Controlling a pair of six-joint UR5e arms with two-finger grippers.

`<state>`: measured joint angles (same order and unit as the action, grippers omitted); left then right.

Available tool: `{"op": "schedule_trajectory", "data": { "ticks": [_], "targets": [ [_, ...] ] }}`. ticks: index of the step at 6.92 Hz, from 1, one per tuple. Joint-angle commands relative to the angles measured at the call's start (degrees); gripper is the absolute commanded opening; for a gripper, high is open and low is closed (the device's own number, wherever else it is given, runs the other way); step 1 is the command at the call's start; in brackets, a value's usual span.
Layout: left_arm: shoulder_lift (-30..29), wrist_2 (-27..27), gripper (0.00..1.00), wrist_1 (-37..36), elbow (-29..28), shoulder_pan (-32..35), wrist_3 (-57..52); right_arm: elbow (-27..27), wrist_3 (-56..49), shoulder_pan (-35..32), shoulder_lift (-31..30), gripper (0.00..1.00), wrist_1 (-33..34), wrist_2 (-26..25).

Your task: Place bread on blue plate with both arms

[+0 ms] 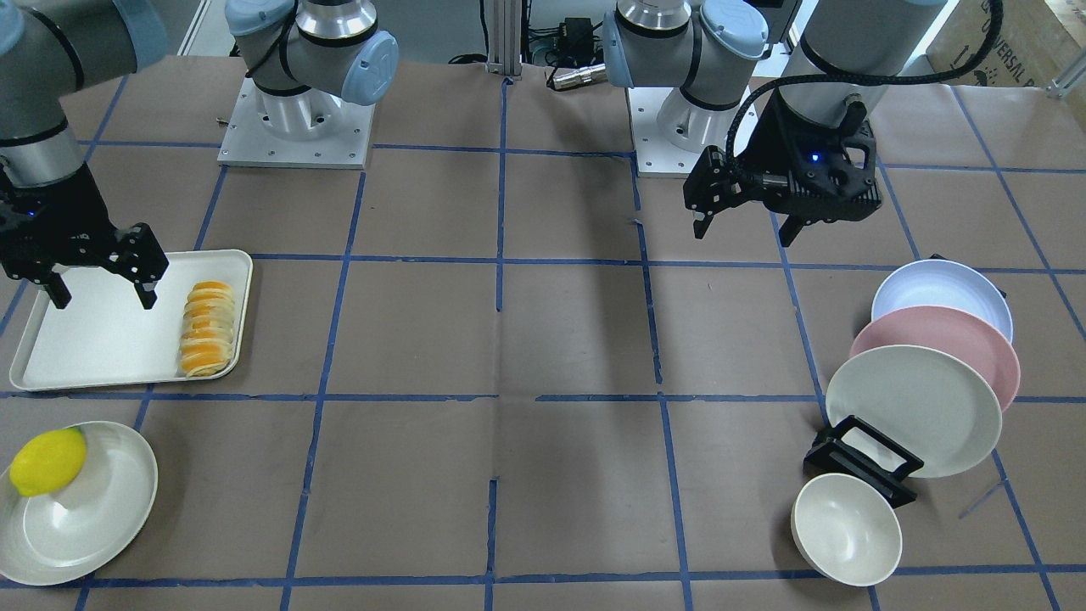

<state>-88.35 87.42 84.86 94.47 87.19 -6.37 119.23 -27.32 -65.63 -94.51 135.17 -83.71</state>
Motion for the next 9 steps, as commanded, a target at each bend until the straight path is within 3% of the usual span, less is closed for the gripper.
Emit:
{"op": "schedule_trajectory", "data": {
  "ticks": [1,2,3,4,5,6,7,9],
  "targets": [
    [-0.1,-0.1,1.0,-0.5,0.5,-0.1,-0.5,-9.1,-0.7,-4.0,-1.2,1.0,-4.6,1.5],
    [-0.1,-0.1,1.0,-0.5,0.5,-0.1,-0.5,-16.5,-0.5,-5.1,-1.4,1.0,-17.4,0.8],
    [-0.1,-0.1,1.0,-0.6,0.5,-0.3,-0.5,-27.8,-0.1,-5.6,-0.9,1.0,-35.8,0.7],
    [-0.1,-0.2,1.0,-0.6,0.5,-1.3,-0.6,-35.7,-0.1,-6.1,-0.1,1.0,-51.0,0.7],
    [-0.1,0.0,1.0,-0.6,0.3,-3.8,-8.1,-39.1,0.0,-6.5,1.6,1.0,-58.5,0.8],
    [-0.2,0.0,1.0,-0.6,-0.2,-10.0,-24.0,-39.5,0.2,-10.0,2.0,1.0,-59.1,-1.4],
    [-0.7,-0.7,1.0,-0.3,-0.4,-20.2,-33.5,-39.3,1.4,-13.8,2.8,1.0,-58.2,-3.4],
    [-3.9,-1.1,1.0,-0.6,-1.0,-38.1,-56.3,-35.5,0.2,-13.6,6.5,1.0,-49.6,-3.0]
  ]
}}
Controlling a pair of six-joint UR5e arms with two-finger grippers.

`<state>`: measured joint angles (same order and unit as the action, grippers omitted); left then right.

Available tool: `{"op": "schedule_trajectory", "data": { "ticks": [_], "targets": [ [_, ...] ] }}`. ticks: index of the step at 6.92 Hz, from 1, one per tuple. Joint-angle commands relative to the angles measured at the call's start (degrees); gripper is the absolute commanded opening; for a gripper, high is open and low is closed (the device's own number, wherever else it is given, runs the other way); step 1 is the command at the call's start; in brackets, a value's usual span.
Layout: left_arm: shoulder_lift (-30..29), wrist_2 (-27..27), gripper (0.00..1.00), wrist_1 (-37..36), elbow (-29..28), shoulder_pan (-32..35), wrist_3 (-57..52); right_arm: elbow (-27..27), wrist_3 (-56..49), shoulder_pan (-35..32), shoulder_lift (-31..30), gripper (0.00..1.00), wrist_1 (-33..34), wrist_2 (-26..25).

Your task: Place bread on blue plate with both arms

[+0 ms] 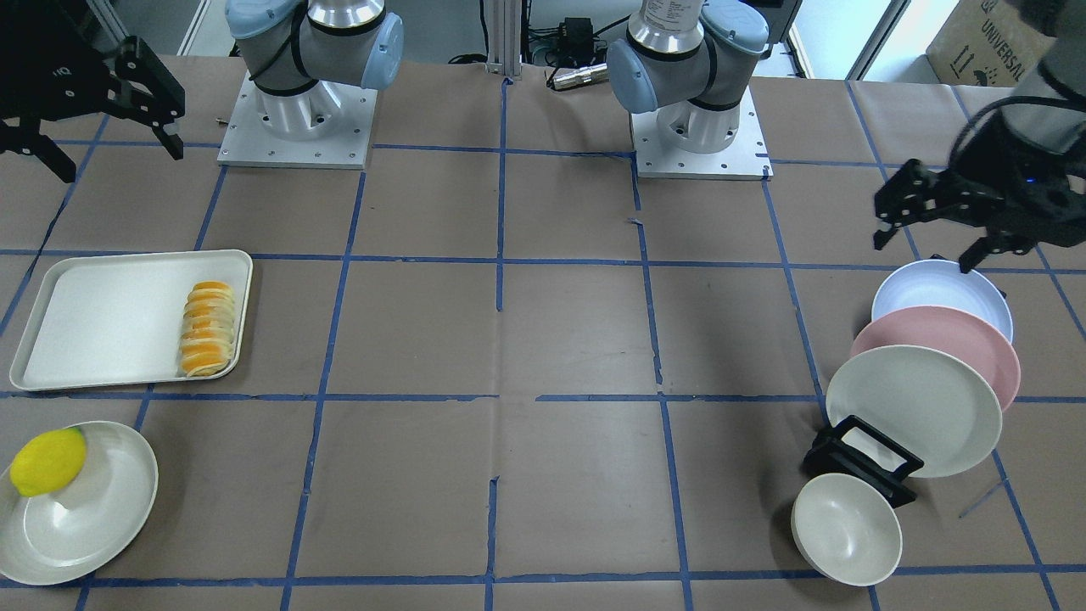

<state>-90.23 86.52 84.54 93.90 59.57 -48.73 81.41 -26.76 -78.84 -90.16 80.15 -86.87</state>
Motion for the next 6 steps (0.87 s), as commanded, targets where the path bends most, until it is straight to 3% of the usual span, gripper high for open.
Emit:
{"op": "schedule_trajectory", "data": {
  "ticks": [1,3,6],
  "targets": [
    [-3.2,-0.4,1.0,-0.3,-1.6,-16.0,-21.1,5.3,0.4,0.2,2.3,1.0,10.5,-0.7],
    [-7.4,-0.6,1.0,-1.6,-4.8,-19.4,-31.0,14.8,0.8,2.3,2.4,0.99,20.2,-0.8],
    [-25.2,-2.7,1.0,-2.1,-16.7,-24.0,-38.5,33.2,-0.2,8.9,2.3,0.96,35.5,-5.1]
  ]
}}
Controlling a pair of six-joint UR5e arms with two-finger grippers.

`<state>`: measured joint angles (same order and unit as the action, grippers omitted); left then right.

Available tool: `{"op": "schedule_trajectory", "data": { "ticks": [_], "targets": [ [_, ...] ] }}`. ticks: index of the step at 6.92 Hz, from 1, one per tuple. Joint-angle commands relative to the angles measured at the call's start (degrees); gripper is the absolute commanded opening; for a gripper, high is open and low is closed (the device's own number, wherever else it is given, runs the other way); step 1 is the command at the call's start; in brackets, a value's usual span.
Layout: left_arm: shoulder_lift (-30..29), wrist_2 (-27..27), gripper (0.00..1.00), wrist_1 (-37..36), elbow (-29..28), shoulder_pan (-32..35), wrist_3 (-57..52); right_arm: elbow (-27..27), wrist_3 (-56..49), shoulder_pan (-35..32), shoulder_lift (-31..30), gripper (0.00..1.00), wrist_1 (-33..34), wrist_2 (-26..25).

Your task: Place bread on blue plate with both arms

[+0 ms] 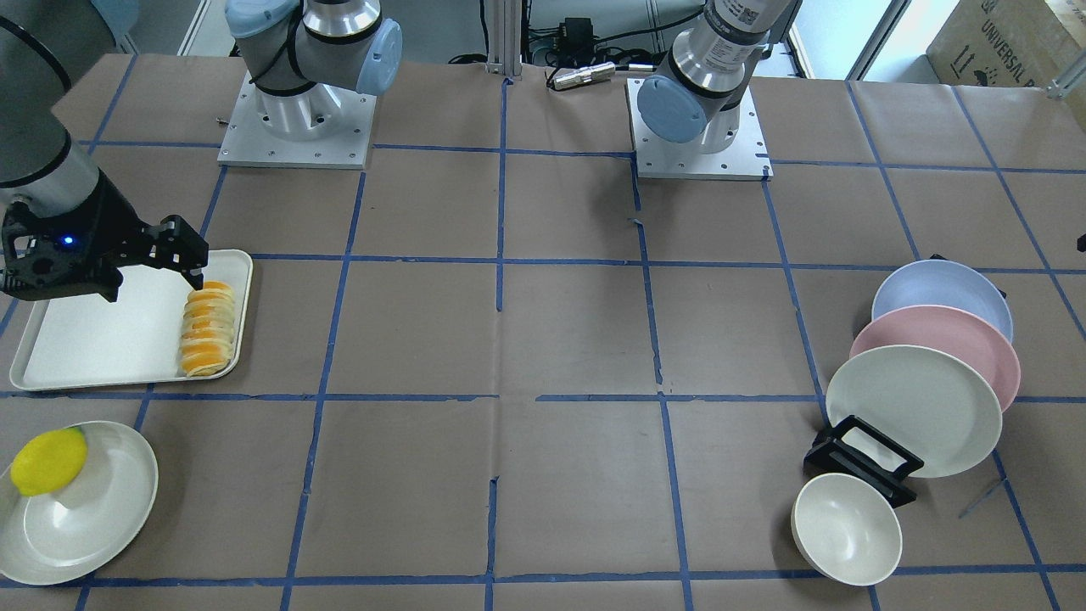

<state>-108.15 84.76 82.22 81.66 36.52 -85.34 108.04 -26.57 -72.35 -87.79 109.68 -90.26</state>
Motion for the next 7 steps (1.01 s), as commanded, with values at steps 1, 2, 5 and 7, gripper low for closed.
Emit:
{"op": "schedule_trajectory", "data": {
  "ticks": [1,2,5,7],
  "targets": [
    [-10.5,-2.8,1.0,0.5,-5.3,-0.5,-1.9,10.2,-0.4,2.7,0.1,0.96,10.2,-1.7],
    [-11.5,-3.2,1.0,0.5,-4.3,0.1,-1.9,14.0,-0.5,2.7,0.0,0.92,12.9,-1.8],
    [-11.7,-3.1,1.0,-1.9,2.5,4.7,-0.4,16.1,-7.2,2.7,2.4,0.89,16.3,-1.9],
    [-17.5,-3.6,1.0,-5.1,1.8,4.4,-0.7,16.1,-9.2,2.7,3.7,0.89,19.3,-2.0]
  ]
}}
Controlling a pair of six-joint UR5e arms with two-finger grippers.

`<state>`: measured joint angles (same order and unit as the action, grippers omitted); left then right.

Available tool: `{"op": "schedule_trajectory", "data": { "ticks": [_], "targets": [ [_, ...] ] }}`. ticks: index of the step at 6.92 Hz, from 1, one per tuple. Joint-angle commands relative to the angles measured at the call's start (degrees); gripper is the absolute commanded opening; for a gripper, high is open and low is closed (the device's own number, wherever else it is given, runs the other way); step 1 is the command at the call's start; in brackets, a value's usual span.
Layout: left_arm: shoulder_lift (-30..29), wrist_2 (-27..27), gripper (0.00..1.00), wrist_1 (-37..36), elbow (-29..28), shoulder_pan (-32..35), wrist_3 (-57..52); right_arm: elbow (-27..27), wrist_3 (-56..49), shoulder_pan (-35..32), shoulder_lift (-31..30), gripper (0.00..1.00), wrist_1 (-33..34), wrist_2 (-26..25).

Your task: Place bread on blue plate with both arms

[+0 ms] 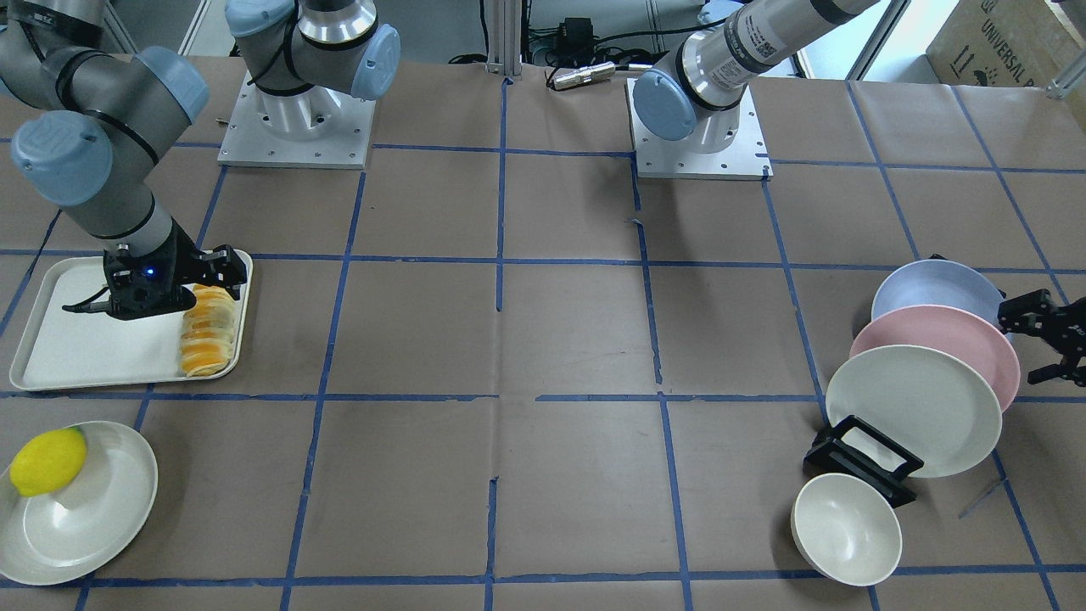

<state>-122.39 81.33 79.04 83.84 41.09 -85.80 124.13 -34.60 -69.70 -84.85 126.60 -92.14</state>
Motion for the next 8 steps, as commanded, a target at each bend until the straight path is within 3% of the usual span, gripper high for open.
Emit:
{"op": "schedule_trajectory", "data": {
  "ticks": [1,3,4,5,6,8],
  "targets": [
    [-5.0,-0.2,1.0,-2.4,-1.6,-0.6,-0.4,0.0,-1.2,0.0,1.7,0.89,2.9,-0.1],
    [-5.1,-0.3,1.0,-2.4,-1.2,-0.6,0.1,0.1,-1.1,0.0,2.1,0.89,4.7,-0.1],
    [-5.1,0.2,0.68,-2.4,-1.5,-0.6,1.5,0.1,-1.1,0.0,3.6,0.88,5.1,-0.1],
    [-4.4,0.9,0.27,-2.2,-1.7,-0.5,3.3,0.1,-1.1,0.0,4.7,0.88,6.8,-0.1],
    [-4.3,0.9,0.08,-2.2,-0.6,-0.5,3.8,0.1,-0.9,0.0,5.4,0.87,7.0,-0.1],
    [-3.9,2.8,0.02,-2.0,-0.7,-0.6,5.3,0.1,-1.3,0.1,5.8,0.86,6.9,-0.2]
  ]
}}
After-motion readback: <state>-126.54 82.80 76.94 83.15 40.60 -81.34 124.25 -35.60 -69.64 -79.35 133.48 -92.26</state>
